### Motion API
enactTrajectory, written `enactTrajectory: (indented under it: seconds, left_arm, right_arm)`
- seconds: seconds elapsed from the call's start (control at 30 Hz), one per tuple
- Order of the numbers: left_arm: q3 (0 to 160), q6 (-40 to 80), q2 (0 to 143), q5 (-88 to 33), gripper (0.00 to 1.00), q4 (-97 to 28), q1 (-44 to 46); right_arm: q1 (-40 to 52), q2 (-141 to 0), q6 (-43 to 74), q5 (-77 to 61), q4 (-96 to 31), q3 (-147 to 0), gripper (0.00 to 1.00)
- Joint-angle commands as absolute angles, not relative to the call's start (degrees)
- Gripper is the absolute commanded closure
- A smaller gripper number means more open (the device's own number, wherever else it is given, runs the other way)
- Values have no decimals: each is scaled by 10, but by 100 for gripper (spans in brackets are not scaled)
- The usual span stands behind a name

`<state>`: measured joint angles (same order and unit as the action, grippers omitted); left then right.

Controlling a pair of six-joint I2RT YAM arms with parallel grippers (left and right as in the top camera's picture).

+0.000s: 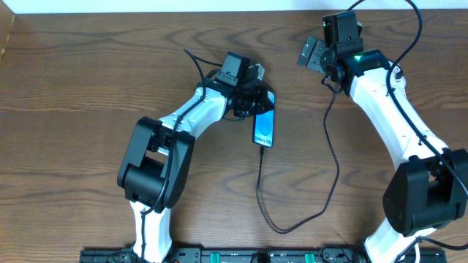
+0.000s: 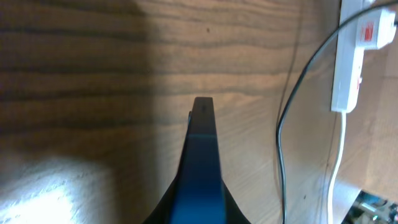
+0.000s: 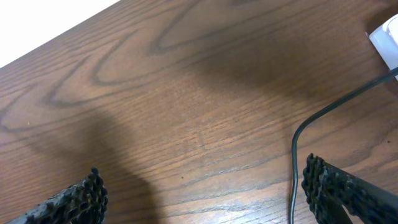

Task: Plug charger to phone and switch on socket
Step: 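Lower the phone with the left gripper onto the table center and release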

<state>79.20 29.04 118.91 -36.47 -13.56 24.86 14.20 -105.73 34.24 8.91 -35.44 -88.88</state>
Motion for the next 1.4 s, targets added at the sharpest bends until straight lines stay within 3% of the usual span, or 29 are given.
enactTrajectory:
  seconds: [0.0, 0.83, 1.33, 1.37]
  left_arm:
    - [799, 336, 1198, -344, 93, -123, 247]
    - [799, 361, 1253, -318, 92, -123, 248]
    - [799, 357, 1253, -275, 17, -141, 248]
    - [799, 357, 1253, -262, 16, -148, 248]
  right_arm:
    - [143, -1053, 338, 102, -358, -892, 1]
    - [143, -1053, 338, 102, -362, -892, 1]
    - [143, -1053, 338, 102, -363, -892, 1]
    - [143, -1053, 338, 102, -364, -892, 1]
